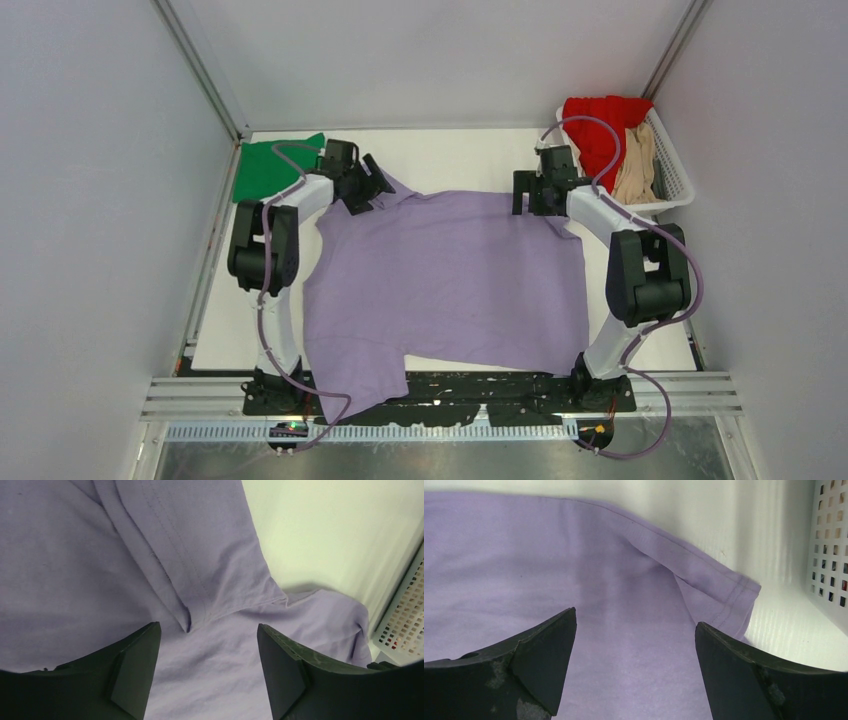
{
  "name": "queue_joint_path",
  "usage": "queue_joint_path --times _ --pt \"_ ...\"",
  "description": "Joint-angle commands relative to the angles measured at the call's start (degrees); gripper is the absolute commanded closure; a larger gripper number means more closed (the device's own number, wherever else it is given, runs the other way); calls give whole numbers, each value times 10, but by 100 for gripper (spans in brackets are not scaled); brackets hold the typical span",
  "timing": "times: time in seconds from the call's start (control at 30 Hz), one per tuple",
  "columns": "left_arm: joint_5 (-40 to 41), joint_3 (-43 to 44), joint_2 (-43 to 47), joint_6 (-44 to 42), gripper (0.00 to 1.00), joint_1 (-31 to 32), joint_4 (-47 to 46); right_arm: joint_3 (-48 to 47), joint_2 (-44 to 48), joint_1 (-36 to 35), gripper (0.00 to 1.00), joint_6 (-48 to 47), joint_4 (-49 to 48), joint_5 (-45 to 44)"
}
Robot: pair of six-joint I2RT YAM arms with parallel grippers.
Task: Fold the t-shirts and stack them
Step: Flatten out the tshirt
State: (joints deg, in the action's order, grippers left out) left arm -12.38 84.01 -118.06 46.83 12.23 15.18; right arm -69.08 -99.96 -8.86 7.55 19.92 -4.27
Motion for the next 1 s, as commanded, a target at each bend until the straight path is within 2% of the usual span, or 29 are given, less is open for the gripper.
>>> queue_joint_path --times 0.0,0.13,0.33,0.43,0.6,0.83,0.97 --pt "29 52 -24 29 31 12 5 -5 36 1 5 23 -39 33" --pt "33 70 -44 38 41 19 12 -5 40 0 5 22 -39 34" --pt "48 86 -57 35 48 25 45 7 58 0 5 9 -27 7" --pt "49 96 -60 32 61 28 59 10 62 0 5 6 -26 -1" --pt "51 97 -54 12 99 32 63 11 68 0 5 6 -27 -7" --pt "34 90 -28 -40 100 32 45 15 71 0 5 6 -29 -9" --pt "37 129 -29 -108 100 33 45 17 77 0 5 4 -28 -10"
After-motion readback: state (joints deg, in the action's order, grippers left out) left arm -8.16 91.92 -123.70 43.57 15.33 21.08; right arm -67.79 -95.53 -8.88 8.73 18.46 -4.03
